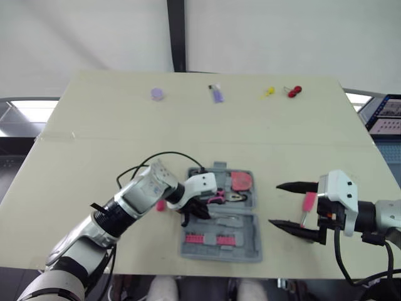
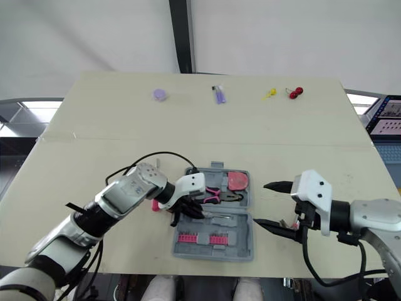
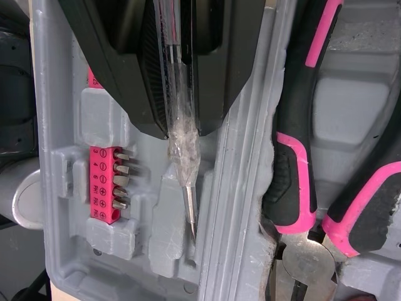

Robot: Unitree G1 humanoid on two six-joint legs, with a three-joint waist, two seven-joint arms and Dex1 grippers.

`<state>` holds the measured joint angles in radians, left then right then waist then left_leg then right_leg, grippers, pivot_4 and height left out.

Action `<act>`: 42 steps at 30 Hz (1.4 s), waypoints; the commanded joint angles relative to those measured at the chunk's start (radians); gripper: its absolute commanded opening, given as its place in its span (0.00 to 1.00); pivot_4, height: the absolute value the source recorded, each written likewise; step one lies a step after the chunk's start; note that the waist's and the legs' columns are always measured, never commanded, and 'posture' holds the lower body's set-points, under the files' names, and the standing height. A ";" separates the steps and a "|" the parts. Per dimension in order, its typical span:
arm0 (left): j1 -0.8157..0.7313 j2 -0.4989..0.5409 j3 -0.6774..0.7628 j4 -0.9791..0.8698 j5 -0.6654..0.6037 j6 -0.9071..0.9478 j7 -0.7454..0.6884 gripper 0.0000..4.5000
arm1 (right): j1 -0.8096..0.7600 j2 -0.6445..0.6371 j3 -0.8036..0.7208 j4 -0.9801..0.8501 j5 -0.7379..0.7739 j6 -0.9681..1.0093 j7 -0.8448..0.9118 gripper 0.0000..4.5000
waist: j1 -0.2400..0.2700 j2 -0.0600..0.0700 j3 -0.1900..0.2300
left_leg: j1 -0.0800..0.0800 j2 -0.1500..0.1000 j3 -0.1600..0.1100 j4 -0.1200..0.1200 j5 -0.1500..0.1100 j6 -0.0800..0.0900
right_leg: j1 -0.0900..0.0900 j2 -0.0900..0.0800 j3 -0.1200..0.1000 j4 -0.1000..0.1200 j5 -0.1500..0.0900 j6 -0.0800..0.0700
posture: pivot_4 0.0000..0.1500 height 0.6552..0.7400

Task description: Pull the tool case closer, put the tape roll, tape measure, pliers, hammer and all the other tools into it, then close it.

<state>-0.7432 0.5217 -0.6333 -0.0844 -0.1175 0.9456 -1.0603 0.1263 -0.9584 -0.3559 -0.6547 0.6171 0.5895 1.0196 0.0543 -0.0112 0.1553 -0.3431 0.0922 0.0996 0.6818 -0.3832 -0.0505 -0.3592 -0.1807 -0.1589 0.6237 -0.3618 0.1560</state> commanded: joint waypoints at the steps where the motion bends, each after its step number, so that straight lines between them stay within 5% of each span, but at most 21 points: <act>1: -0.018 -0.006 -0.005 -0.013 0.018 -0.008 0.017 0.02 | -0.004 0.006 -0.001 -0.012 0.009 -0.014 -0.007 1.00 | 0.000 0.000 0.000 | 0.000 0.000 0.000 0.000 0.000 0.000 | 0.000 0.000 0.000 0.000 0.000 0.000 | 1.00 1.00; 17: -0.037 0.023 -0.059 -0.041 0.126 -0.171 0.017 0.02 | -0.007 0.010 0.008 -0.011 0.006 -0.015 -0.019 1.00 | 0.000 0.000 0.000 | 0.000 0.000 0.000 0.000 0.000 0.000 | 0.000 0.000 0.000 0.000 0.000 0.000 | 1.00 1.00; 42: -0.021 -0.003 -0.044 -0.066 0.139 -0.178 0.015 0.02 | -0.012 0.009 0.018 -0.002 -0.001 -0.023 -0.019 1.00 | 0.000 0.000 0.000 | -0.001 0.000 -0.001 0.001 0.000 0.000 | 0.000 0.000 0.000 0.000 0.000 0.000 | 1.00 1.00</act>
<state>-0.7659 0.5182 -0.6854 -0.1122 0.0078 0.7770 -1.0472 0.1222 -0.9502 -0.3275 -0.6524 0.6110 0.5879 1.0022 0.0545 -0.0112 0.1552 -0.3437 0.0922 0.0989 0.6823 -0.3833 -0.0503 -0.3592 -0.1807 -0.1592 0.6242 -0.3617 0.1559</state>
